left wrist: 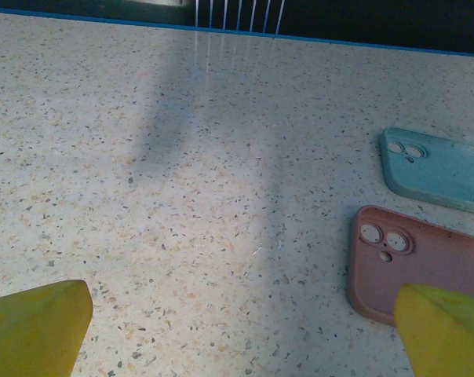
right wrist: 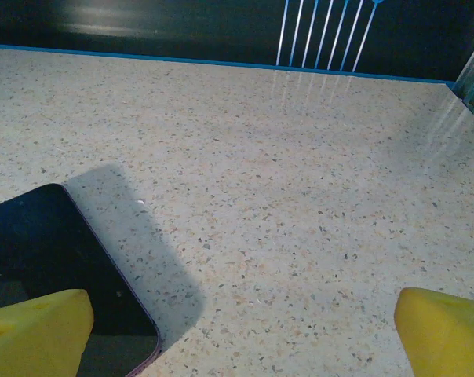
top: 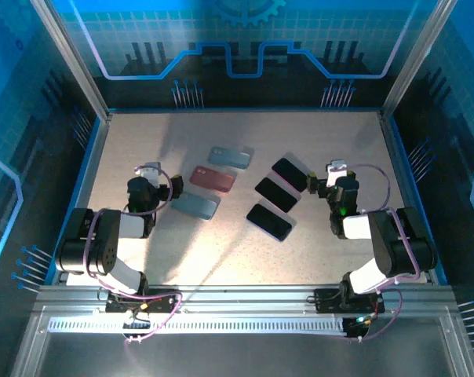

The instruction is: Put the phone into the phone case

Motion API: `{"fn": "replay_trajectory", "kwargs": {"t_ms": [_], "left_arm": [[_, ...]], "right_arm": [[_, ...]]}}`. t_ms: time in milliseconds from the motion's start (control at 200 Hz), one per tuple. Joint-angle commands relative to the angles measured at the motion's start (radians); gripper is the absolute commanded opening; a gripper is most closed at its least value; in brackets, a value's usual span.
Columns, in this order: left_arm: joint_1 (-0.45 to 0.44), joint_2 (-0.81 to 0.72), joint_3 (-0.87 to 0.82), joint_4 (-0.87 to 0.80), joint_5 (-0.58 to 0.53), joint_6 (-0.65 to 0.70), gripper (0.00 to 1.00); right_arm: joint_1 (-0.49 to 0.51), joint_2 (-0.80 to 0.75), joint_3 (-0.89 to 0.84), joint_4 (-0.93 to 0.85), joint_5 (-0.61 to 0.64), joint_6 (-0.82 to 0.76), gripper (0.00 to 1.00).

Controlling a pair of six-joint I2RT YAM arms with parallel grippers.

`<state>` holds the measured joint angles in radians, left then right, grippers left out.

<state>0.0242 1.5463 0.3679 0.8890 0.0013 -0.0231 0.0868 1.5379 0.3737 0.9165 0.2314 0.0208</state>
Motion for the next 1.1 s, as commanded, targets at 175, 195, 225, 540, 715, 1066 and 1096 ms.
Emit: {"fn": "replay_trajectory", "kwargs": {"t_ms": [175, 195, 225, 540, 715, 1066, 1096], "left_arm": [[0.002, 0.005, 0.016, 0.030, 0.017, 0.016, 0.99], [0.001, 0.005, 0.018, 0.031, 0.018, 0.015, 0.99], [0.002, 0.006, 0.019, 0.031, 0.017, 0.015, 0.99], [0.001, 0.005, 0.017, 0.028, 0.017, 0.017, 0.99], [0.000, 0.005, 0.018, 0.029, 0.015, 0.017, 0.99], [0.000, 0.005, 0.017, 0.029, 0.013, 0.017, 1.00], [0.000, 0.006, 0.018, 0.029, 0.013, 0.017, 0.99]], "right_arm": [[0.008, 0.005, 0.008, 0.010, -0.003, -0.010, 1.00], [0.007, 0.005, 0.008, 0.009, -0.003, -0.010, 1.00], [0.004, 0.004, 0.008, 0.010, -0.006, -0.006, 1.00], [-0.008, 0.002, 0.005, 0.012, -0.014, 0.004, 1.00], [-0.004, 0.003, 0.005, 0.013, -0.008, 0.000, 1.00], [-0.002, 0.003, 0.005, 0.013, -0.005, -0.001, 1.00], [-0.002, 0.004, 0.005, 0.012, -0.006, 0.000, 1.00]]}}
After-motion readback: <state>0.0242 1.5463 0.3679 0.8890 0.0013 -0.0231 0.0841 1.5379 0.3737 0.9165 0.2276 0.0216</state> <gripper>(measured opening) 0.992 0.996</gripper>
